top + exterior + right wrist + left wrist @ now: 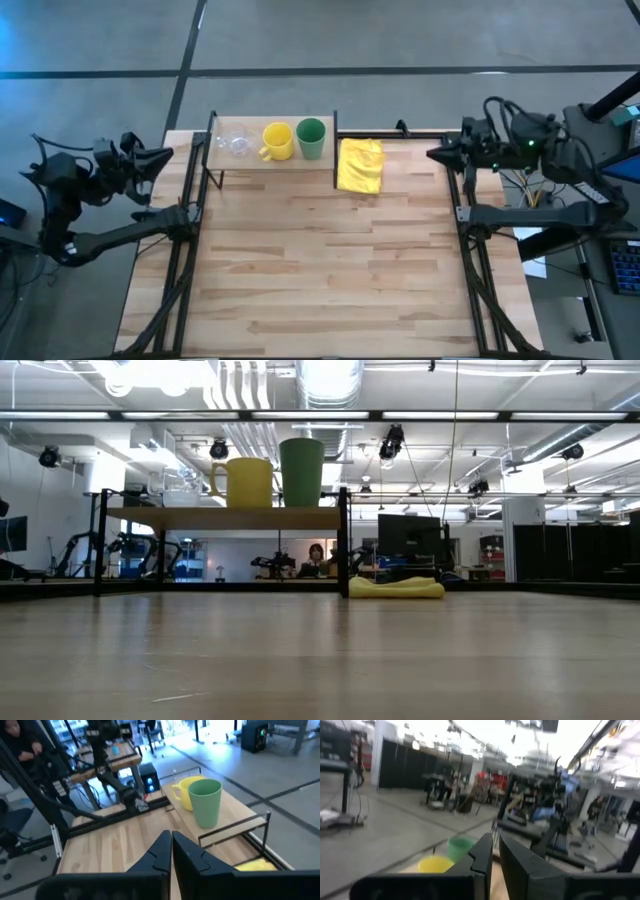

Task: Stack small to large cups/mugs on shelf
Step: Return to Home Position

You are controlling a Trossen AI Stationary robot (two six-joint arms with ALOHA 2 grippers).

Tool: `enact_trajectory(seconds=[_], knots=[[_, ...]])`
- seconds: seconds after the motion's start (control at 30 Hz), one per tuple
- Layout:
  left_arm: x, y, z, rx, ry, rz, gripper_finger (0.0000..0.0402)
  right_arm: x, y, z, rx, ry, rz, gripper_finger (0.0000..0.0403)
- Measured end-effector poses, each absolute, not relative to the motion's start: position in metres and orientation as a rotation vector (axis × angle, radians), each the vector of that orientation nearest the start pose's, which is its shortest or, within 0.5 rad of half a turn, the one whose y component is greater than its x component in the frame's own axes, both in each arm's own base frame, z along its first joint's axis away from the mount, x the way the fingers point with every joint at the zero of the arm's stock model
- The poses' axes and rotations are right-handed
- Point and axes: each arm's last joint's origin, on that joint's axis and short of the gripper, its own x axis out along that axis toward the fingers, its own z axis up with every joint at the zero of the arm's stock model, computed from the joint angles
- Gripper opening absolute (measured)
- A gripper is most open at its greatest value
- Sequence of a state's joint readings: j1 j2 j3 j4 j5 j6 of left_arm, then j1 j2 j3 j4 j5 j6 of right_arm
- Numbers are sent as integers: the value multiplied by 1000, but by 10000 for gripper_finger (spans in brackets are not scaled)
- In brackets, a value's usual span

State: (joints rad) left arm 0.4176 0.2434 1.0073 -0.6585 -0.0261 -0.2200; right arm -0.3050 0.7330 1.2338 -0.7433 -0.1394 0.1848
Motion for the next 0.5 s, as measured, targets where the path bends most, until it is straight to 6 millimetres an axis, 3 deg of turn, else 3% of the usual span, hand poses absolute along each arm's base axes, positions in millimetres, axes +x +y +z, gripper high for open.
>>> enact_trajectory(seconds=[0.13,0.3,0.5], knots=[[-7,-3,381,-207,-100,418,20,94,-25,407,240,102,-171,9],[-4,-3,373,-132,-226,362,20,85,-22,379,244,-63,-133,9],[16,4,342,-75,-342,302,20,84,-22,337,319,-160,-114,9]])
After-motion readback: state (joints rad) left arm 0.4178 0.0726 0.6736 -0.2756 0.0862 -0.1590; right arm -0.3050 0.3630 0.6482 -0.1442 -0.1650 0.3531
